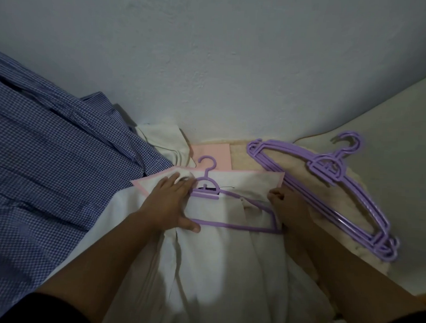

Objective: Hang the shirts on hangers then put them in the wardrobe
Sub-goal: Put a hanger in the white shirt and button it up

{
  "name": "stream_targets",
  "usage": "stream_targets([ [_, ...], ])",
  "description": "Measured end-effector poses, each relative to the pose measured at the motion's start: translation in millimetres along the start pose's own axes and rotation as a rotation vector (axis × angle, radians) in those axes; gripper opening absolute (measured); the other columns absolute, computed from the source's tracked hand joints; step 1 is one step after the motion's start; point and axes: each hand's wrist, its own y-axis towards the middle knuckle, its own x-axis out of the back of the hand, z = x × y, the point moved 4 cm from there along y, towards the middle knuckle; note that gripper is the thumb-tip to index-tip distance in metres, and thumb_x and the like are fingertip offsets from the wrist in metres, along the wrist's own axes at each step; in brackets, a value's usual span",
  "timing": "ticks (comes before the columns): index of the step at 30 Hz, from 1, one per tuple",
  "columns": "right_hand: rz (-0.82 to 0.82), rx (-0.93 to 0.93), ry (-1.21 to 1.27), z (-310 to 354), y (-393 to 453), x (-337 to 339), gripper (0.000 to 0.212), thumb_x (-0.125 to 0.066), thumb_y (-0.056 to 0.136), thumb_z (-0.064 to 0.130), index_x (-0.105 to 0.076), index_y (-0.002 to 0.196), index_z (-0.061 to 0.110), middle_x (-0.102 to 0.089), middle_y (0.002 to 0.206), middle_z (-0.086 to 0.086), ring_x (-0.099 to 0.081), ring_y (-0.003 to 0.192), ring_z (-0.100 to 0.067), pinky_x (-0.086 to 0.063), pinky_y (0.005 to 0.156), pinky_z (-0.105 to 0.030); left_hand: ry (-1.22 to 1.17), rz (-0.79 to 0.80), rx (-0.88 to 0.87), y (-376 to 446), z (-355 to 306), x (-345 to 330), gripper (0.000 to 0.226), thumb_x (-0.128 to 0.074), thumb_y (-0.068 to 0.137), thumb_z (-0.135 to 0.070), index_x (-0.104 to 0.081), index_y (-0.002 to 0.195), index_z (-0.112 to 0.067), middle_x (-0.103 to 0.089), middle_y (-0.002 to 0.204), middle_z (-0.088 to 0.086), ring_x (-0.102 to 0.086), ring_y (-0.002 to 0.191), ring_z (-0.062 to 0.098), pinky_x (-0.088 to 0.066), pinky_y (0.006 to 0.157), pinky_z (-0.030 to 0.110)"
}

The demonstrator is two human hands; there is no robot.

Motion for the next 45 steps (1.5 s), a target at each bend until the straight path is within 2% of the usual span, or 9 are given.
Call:
stream_targets([
  [13, -0.012, -0.122, 0.169, 6, 2, 13, 0.024, -0.057, 0.090, 0.011, -0.062, 0.112, 0.002, -0.063, 0.114, -0.019, -0.057, 0.105, -0.033, -0.045, 0.091, -0.038, 0.026, -0.174, -0.041, -11, 3, 7, 0.108, -0.063, 0.053, -0.076, -0.047, 0.142, -0.017, -0.053, 0.135, 0.014, -0.044, 0.127, 0.038, -0.033, 0.106, 0.050],
  [17, 0.125, -0.126, 0.227, 9, -1, 14, 0.030, -0.062, 0.090, 0.018, -0.059, 0.117, 0.006, -0.058, 0.109, -0.008, -0.055, 0.100, -0.025, -0.044, 0.087, -0.029, 0.034, -0.187, -0.027, -12, 4, 9, 0.109, -0.063, 0.053, -0.074, -0.043, 0.144, -0.018, -0.051, 0.137, 0.013, -0.043, 0.128, 0.036, -0.032, 0.107, 0.049],
  [22, 0.115, -0.059, 0.385, 6, -4, 22, 0.033, -0.050, 0.092, -0.004, -0.053, 0.125, 0.000, -0.057, 0.103, -0.014, -0.055, 0.089, -0.027, -0.047, 0.066, -0.024, 0.037, -0.183, -0.024, -13, 4, 10, 0.110, -0.066, 0.055, -0.073, -0.038, 0.147, -0.020, -0.048, 0.140, 0.011, -0.040, 0.130, 0.034, -0.029, 0.108, 0.047],
  [25, 0.203, -0.084, 0.371, 7, -6, 25, 0.041, -0.050, 0.091, -0.004, -0.048, 0.131, 0.004, -0.055, 0.108, -0.015, -0.053, 0.089, -0.022, -0.050, 0.078, -0.038, 0.022, -0.197, -0.028, -13, 3, 12, 0.110, -0.071, 0.056, -0.071, -0.037, 0.147, -0.020, -0.047, 0.141, 0.011, -0.040, 0.130, 0.034, -0.028, 0.109, 0.046],
  [27, 0.252, -0.103, 0.420, 10, -9, 24, 0.047, -0.052, 0.089, -0.006, -0.044, 0.134, 0.004, -0.051, 0.110, -0.013, -0.052, 0.090, -0.019, -0.050, 0.074, -0.030, 0.021, -0.197, -0.030, -14, 2, 12, 0.111, -0.065, 0.054, -0.074, -0.036, 0.148, -0.021, -0.047, 0.141, 0.010, -0.040, 0.130, 0.032, -0.028, 0.109, 0.045],
  [29, 0.218, -0.098, 0.493, 12, -10, 25, 0.050, -0.050, 0.088, -0.012, -0.042, 0.135, 0.002, -0.047, 0.116, -0.011, -0.049, 0.098, -0.020, -0.050, 0.068, -0.022, 0.028, -0.186, -0.027, -14, 3, 12, 0.112, -0.064, 0.055, -0.075, -0.033, 0.149, -0.023, -0.045, 0.143, 0.008, -0.038, 0.132, 0.030, -0.027, 0.110, 0.043],
  [35, 0.096, 0.002, 0.405, 15, -1, 44, 0.041, -0.054, 0.084, -0.010, -0.058, 0.116, 0.014, -0.059, 0.121, -0.016, -0.054, 0.099, -0.021, -0.050, 0.085, -0.037, 0.076, -0.119, 0.007, -14, -3, 18, 0.110, -0.072, 0.065, -0.068, -0.017, 0.152, -0.028, -0.030, 0.154, 0.001, -0.025, 0.140, 0.022, -0.016, 0.114, 0.034],
  [39, 0.116, 0.151, 0.188, 28, -1, 64, 0.031, -0.048, 0.092, -0.004, -0.061, 0.118, 0.006, -0.058, 0.115, -0.008, -0.051, 0.107, -0.017, -0.035, 0.086, -0.017, 0.069, -0.146, 0.009, -14, -8, 24, 0.112, -0.077, 0.061, -0.064, -0.023, 0.151, -0.026, -0.039, 0.148, 0.000, -0.035, 0.133, 0.020, -0.023, 0.109, 0.031],
  [45, 0.327, 0.124, 0.199, 39, -14, 63, 0.031, -0.060, 0.089, 0.005, -0.065, 0.117, 0.017, -0.056, 0.117, 0.000, -0.049, 0.106, -0.011, -0.038, 0.088, -0.021, 0.111, -0.151, 0.100, -10, -5, 27, 0.121, -0.079, 0.062, -0.060, -0.010, 0.154, -0.020, -0.037, 0.149, 0.004, -0.036, 0.132, 0.024, -0.026, 0.109, 0.033],
])
